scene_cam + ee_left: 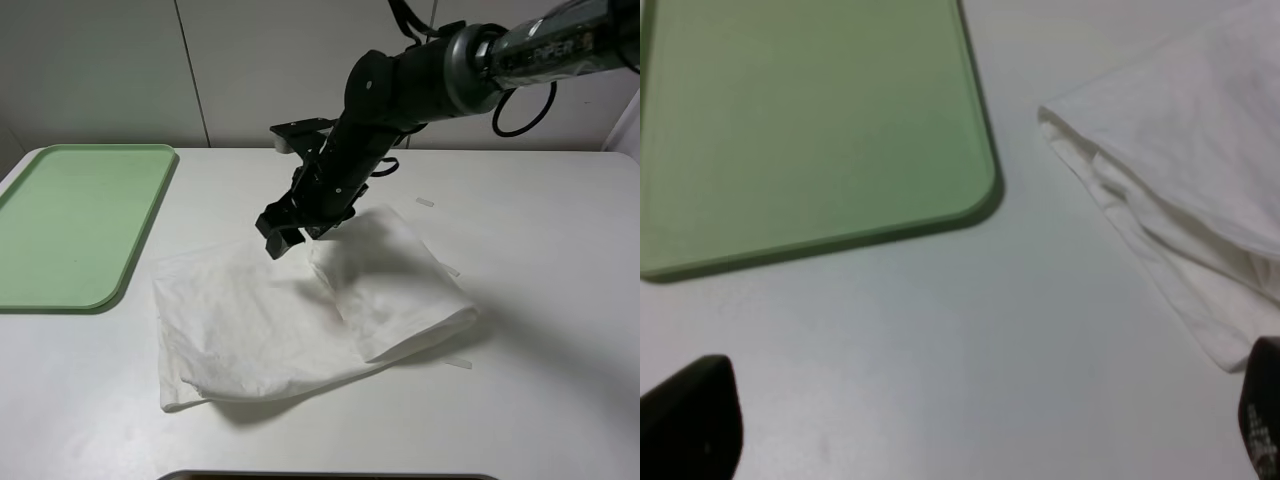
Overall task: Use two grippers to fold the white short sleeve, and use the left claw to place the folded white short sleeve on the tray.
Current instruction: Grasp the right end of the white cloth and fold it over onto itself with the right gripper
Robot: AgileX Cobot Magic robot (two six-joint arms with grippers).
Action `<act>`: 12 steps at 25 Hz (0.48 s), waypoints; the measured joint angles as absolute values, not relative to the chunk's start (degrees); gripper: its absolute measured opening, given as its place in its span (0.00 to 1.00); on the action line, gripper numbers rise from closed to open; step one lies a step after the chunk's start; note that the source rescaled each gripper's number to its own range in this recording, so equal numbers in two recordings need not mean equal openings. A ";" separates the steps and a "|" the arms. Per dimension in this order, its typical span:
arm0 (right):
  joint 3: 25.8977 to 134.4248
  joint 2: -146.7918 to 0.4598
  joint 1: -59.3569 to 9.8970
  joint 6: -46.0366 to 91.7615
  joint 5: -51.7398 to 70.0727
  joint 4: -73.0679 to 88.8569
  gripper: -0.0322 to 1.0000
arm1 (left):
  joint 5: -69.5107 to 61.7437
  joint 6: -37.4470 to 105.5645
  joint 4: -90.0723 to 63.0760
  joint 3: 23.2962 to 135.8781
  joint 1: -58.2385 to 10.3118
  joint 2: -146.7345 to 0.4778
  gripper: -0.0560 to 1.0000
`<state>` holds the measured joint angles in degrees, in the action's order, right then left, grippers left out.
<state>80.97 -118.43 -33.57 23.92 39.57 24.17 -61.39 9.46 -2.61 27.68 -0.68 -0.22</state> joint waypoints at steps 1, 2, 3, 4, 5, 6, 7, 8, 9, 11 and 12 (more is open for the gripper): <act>81.46 -119.31 -34.24 24.42 39.15 24.53 0.74 | -61.39 9.46 -2.61 27.68 -0.68 -0.22 1.00; 82.97 -121.00 -35.48 25.22 38.58 25.34 0.74 | -61.39 9.46 -2.61 27.68 -0.68 -0.22 1.00; 84.54 -122.61 -36.62 25.70 38.32 25.88 0.74 | -61.39 9.46 -2.61 27.68 -0.68 -0.22 1.00; 85.22 -123.32 -37.04 25.83 38.26 25.95 0.74 | -61.39 9.46 -2.61 27.68 -0.68 -0.22 1.00; 86.23 -123.87 -37.49 25.88 38.18 26.12 0.74 | -61.39 9.46 -2.61 27.68 -0.68 -0.22 1.00; 86.66 -123.93 -37.49 25.88 38.24 26.17 0.74 | -61.39 9.46 -2.61 27.68 -0.68 -0.22 1.00; 87.15 -123.93 -37.49 25.88 38.48 25.96 0.74 | -61.39 9.46 -2.61 27.68 -0.68 -0.22 1.00; 87.15 -123.93 -37.49 25.88 38.48 25.96 0.74 | -61.39 9.46 -2.61 27.68 -0.68 -0.22 1.00; 88.39 -123.82 -37.49 25.88 40.03 25.13 0.74 | -61.39 9.46 -2.61 27.68 -0.68 -0.22 1.00; 88.91 -123.13 -37.49 25.71 41.51 24.10 0.74 | -61.39 9.46 -2.61 27.68 -0.68 -0.22 1.00; 89.01 -122.73 -37.49 25.55 42.18 23.80 0.74 | -61.39 9.46 -2.61 27.68 -0.68 -0.22 1.00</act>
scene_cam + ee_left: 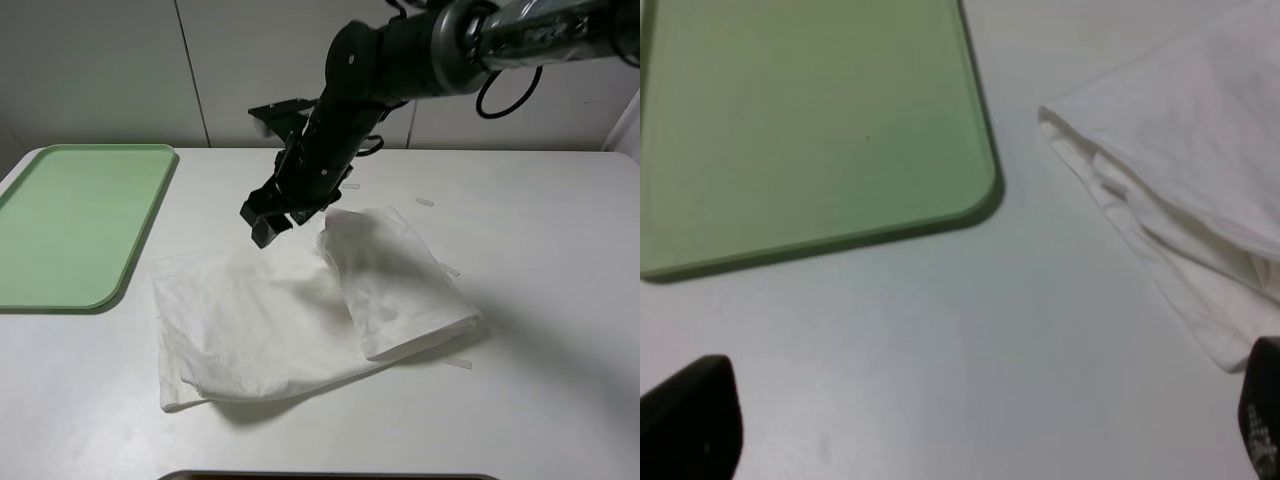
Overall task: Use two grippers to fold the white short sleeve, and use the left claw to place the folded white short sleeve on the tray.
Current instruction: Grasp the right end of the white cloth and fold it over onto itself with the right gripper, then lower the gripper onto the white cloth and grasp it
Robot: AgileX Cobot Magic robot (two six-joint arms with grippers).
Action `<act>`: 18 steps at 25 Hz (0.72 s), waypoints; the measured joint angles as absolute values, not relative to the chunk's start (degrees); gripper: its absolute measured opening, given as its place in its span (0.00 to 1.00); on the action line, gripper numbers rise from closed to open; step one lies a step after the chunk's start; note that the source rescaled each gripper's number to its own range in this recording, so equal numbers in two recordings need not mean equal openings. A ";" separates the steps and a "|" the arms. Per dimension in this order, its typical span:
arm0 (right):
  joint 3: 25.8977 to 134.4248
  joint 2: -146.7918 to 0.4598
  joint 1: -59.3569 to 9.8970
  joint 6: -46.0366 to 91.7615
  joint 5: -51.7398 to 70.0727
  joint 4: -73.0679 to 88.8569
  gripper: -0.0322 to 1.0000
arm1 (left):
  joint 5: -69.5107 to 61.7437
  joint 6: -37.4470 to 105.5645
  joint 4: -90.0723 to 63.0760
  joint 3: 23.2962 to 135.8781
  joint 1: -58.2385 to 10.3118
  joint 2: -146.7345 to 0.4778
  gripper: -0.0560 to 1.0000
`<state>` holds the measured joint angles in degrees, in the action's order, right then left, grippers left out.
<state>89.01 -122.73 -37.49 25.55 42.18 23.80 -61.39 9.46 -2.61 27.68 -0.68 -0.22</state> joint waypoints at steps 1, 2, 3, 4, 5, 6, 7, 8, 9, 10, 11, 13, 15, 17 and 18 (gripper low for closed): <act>89.20 -122.03 -37.49 25.21 42.93 22.75 0.74 | -61.39 9.46 -2.61 27.68 -0.68 -0.22 1.00; 89.33 -120.65 -37.49 24.46 43.72 22.22 0.74 | -61.39 9.46 -2.61 27.68 -0.68 -0.22 1.00; 89.52 -117.89 -37.49 23.12 45.00 18.92 0.74 | -61.39 9.46 -2.61 27.68 -0.68 -0.22 1.00; 89.63 -116.23 -37.49 21.98 45.66 17.10 0.74 | -61.39 9.46 -2.61 27.68 -0.68 -0.22 1.00; 89.63 -116.23 -37.49 21.98 45.66 17.10 0.74 | -61.39 9.46 -2.61 27.68 -0.68 -0.22 1.00; 89.76 -114.84 -37.49 21.26 46.24 15.87 0.74 | -61.39 9.46 -2.61 27.68 -0.68 -0.22 1.00; 89.75 -114.48 -37.49 20.79 46.39 14.99 0.74 | -61.39 9.46 -2.61 27.68 -0.68 -0.22 1.00; 89.82 -113.43 -37.49 20.30 46.77 13.63 0.74 | -61.39 9.46 -2.61 27.68 -0.68 -0.22 1.00; 89.82 -110.74 -37.49 17.48 48.59 9.51 0.74 | -61.39 9.46 -2.61 27.68 -0.68 -0.22 1.00; 89.82 -105.59 -36.74 10.73 53.74 0.49 0.74 | -61.39 9.46 -2.61 27.68 -0.68 -0.22 1.00; 89.82 -105.59 -36.74 10.73 53.74 0.49 0.74 | -61.39 9.46 -2.61 27.68 -0.68 -0.22 1.00; 89.82 -102.36 -35.37 5.64 57.95 -4.28 0.74 | -61.39 9.46 -2.61 27.68 -0.68 -0.22 1.00; 86.67 -94.57 -31.63 0.00 63.31 -10.79 0.74 | -61.39 9.46 -2.61 27.68 -0.68 -0.22 1.00; 85.11 -91.76 -30.56 0.00 63.69 -11.26 0.74 | -61.39 9.46 -2.61 27.68 -0.68 -0.22 1.00; 83.38 -89.24 -29.67 0.00 63.95 -11.40 0.74 | -61.39 9.46 -2.61 27.68 -0.68 -0.22 1.00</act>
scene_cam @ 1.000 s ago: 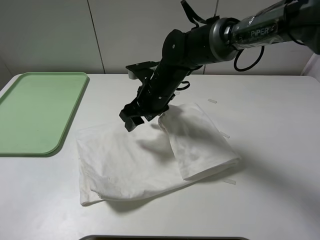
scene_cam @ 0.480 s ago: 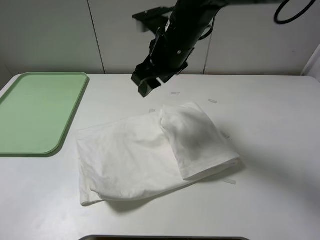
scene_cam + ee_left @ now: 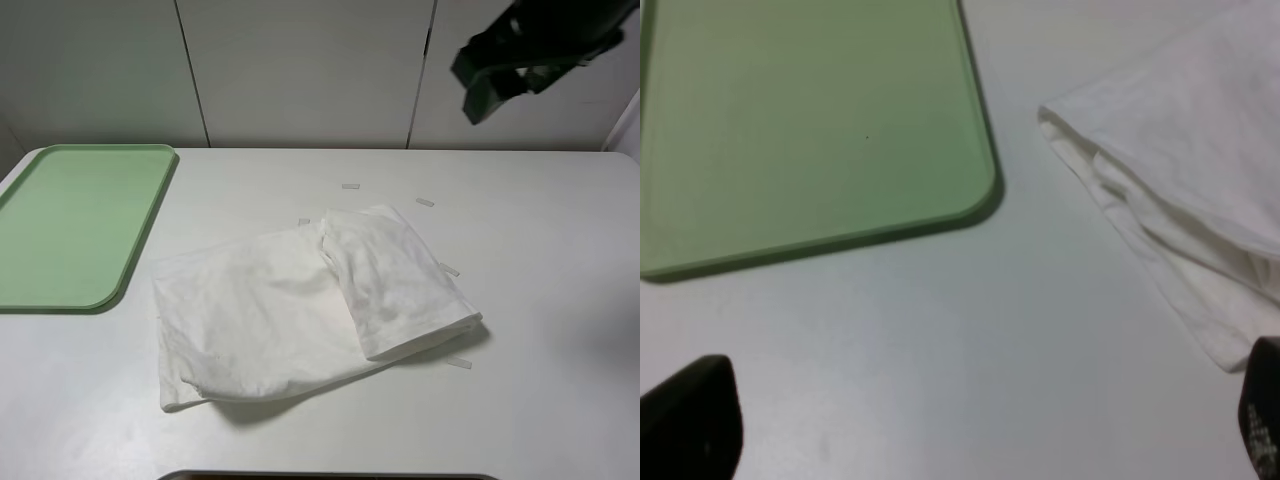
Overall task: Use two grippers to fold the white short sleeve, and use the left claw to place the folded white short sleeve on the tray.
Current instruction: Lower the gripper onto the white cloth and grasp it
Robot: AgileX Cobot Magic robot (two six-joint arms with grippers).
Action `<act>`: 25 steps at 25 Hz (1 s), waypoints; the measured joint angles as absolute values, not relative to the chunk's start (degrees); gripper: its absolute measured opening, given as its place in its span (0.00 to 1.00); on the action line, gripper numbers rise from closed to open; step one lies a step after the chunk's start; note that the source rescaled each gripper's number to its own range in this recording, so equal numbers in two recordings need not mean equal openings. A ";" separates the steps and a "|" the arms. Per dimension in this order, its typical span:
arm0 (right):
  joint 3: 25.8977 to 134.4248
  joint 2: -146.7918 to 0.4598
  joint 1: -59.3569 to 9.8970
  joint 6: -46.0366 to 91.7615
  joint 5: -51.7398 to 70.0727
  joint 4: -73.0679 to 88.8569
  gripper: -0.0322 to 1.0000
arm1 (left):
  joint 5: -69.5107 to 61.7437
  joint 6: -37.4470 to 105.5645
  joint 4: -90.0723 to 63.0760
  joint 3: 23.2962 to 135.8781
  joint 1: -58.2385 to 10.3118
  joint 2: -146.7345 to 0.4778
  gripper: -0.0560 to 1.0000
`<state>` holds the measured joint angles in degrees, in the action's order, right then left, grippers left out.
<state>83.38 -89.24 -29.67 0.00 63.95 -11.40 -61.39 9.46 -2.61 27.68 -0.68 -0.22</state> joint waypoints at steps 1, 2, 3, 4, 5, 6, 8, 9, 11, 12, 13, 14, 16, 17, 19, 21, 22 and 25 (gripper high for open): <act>81.10 -86.61 -28.71 0.00 64.14 -11.47 0.74 | -61.39 9.46 -2.61 27.68 -0.68 -0.22 1.00; 79.12 -83.80 -28.06 -0.30 64.19 -11.54 0.74 | -61.39 9.46 -2.61 27.68 -0.68 -0.22 1.00; 76.67 -79.58 -27.46 -0.30 64.19 -11.59 0.74 | -61.39 9.46 -2.61 27.68 -0.68 -0.22 1.00; 74.61 -76.45 -27.30 -0.49 64.19 -11.59 0.75 | -61.39 9.46 -2.61 27.68 -0.68 -0.22 1.00; 71.77 -72.54 -27.12 -0.59 64.20 -11.59 0.75 | -61.39 9.46 -2.61 27.68 -0.68 -0.22 1.00; 67.36 -64.87 -27.03 -0.91 64.25 -11.59 0.78 | -61.39 9.46 -2.61 27.68 -0.68 -0.22 1.00; 63.66 -56.45 -27.03 -1.11 64.37 -11.59 0.85 | -61.39 9.46 -2.61 27.68 -0.68 -0.22 1.00; 62.11 -53.31 -27.03 -1.11 64.46 -11.96 0.90 | -61.39 9.46 -2.61 27.68 -0.68 -0.22 1.00; 59.85 -46.38 -27.03 -1.46 64.92 -13.48 0.96 | -61.39 9.46 -2.61 27.68 -0.68 -0.22 1.00; 58.86 -43.16 -27.03 -1.84 65.70 -14.59 0.98 | -61.39 9.46 -2.61 27.68 -0.68 -0.22 1.00; 58.30 -39.75 -27.03 -2.12 66.52 -15.70 0.99 | -61.39 9.46 -2.61 27.68 -0.68 -0.22 1.00; 57.95 -37.53 -27.03 -2.28 67.52 -16.84 0.99 | -61.39 9.46 -2.61 27.68 -0.68 -0.22 1.00; 57.78 -32.56 -27.03 -2.40 69.23 -18.81 1.00 | -61.39 9.46 -2.61 27.68 -0.68 -0.22 1.00; 57.78 -30.29 -27.03 -2.45 69.24 -19.33 1.00 | -61.39 9.46 -2.61 27.68 -0.68 -0.22 1.00; 57.78 -27.36 -27.03 -2.45 69.28 -19.72 1.00 | -61.39 9.46 -2.61 27.68 -0.68 -0.22 1.00; 57.78 -23.43 -27.03 -2.57 69.35 -19.63 1.00 | -61.39 9.46 -2.61 27.68 -0.68 -0.22 1.00; 57.78 -21.41 -27.03 -2.62 69.35 -19.22 1.00 | -61.39 9.46 -2.61 27.68 -0.68 -0.22 1.00; 57.61 -18.58 -27.03 -2.57 69.40 -18.28 1.00 | -61.39 9.46 -2.61 27.68 -0.68 -0.22 1.00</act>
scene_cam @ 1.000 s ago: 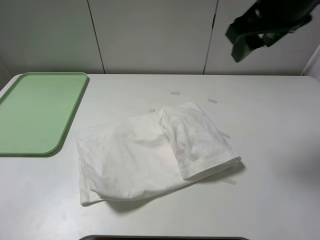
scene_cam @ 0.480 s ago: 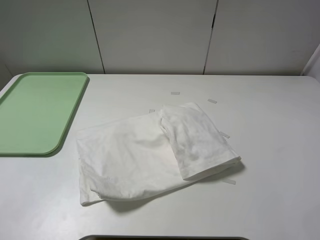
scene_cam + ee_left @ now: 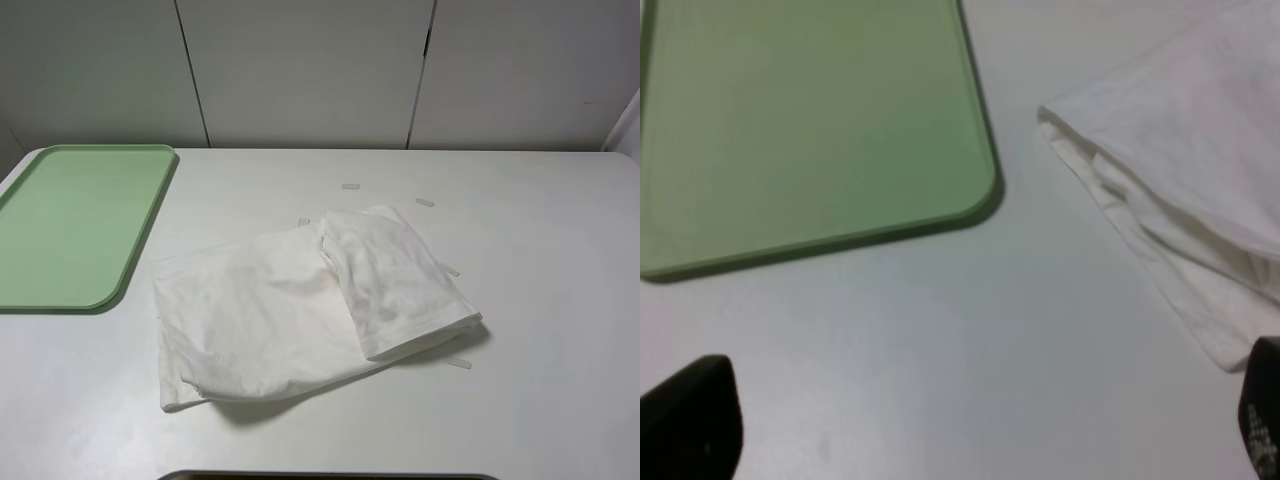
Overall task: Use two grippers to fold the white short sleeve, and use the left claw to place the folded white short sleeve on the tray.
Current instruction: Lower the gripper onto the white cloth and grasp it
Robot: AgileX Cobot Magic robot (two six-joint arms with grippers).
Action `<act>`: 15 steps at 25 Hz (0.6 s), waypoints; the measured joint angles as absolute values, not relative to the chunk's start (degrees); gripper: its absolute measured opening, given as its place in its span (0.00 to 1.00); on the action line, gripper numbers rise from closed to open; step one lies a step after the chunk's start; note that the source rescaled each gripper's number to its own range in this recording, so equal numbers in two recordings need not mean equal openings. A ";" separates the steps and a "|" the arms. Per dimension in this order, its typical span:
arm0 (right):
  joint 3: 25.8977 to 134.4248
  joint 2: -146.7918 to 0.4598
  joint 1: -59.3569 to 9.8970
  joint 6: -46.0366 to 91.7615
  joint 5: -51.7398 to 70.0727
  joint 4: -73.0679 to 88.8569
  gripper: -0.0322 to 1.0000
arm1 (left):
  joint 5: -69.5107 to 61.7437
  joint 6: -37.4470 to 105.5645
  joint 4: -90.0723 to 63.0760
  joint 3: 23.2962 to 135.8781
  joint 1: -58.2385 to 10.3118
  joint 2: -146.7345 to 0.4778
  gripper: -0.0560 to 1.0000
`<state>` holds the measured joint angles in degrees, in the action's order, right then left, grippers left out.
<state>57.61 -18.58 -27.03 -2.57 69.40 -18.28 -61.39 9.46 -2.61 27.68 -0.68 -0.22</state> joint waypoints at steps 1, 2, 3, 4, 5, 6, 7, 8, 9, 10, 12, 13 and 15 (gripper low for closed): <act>57.52 -17.66 -27.03 -2.57 69.41 -17.90 1.00 | -61.39 9.46 -2.61 27.68 -0.68 -0.22 1.00; 57.28 -16.59 -27.03 -2.34 69.41 -17.37 1.00 | -61.39 9.46 -2.61 27.68 -0.68 -0.22 1.00; 56.98 -15.52 -27.03 -2.10 69.47 -16.89 1.00 | -61.39 9.46 -2.61 27.68 -0.68 -0.22 1.00; 56.48 -14.27 -27.03 -1.48 69.54 -16.26 1.00 | -61.39 9.46 -2.61 27.68 -0.68 -0.22 1.00; 55.85 -12.84 -27.03 -0.75 69.60 -15.51 1.00 | -61.39 9.46 -2.61 27.68 -0.68 -0.22 1.00; 55.10 -11.82 -27.03 0.00 69.60 -14.73 1.00 | -61.39 9.46 -2.61 27.68 -0.68 -0.22 1.00; 54.40 -10.77 -27.03 0.97 69.64 -14.07 1.00 | -61.39 9.46 -2.61 27.68 -0.68 -0.22 1.00; 53.63 -9.73 -27.03 1.79 69.64 -13.33 1.00 | -61.39 9.46 -2.61 27.68 -0.68 -0.22 1.00; 52.65 -8.30 -27.03 2.71 69.66 -12.23 1.00 | -61.39 9.46 -2.61 27.68 -0.68 -0.22 1.00; 50.63 -6.17 -27.03 4.36 69.77 -10.66 1.00 | -61.39 9.46 -2.60 27.68 -0.68 -0.22 1.00; 48.61 -3.85 -27.03 5.50 69.68 -9.16 1.00 | -61.39 9.46 -2.55 27.68 -0.68 -0.22 1.00; 47.83 -2.99 -27.03 5.76 69.03 -8.34 1.00 | -61.39 9.46 -2.55 27.68 -0.68 -0.22 1.00; 46.19 -1.32 -27.03 5.96 66.89 -6.04 1.00 | -61.39 9.46 -2.55 27.68 -0.68 -0.22 1.00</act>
<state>46.19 -1.32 -27.03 5.96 66.89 -6.04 -61.39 9.46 -2.55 27.68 -0.68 -0.22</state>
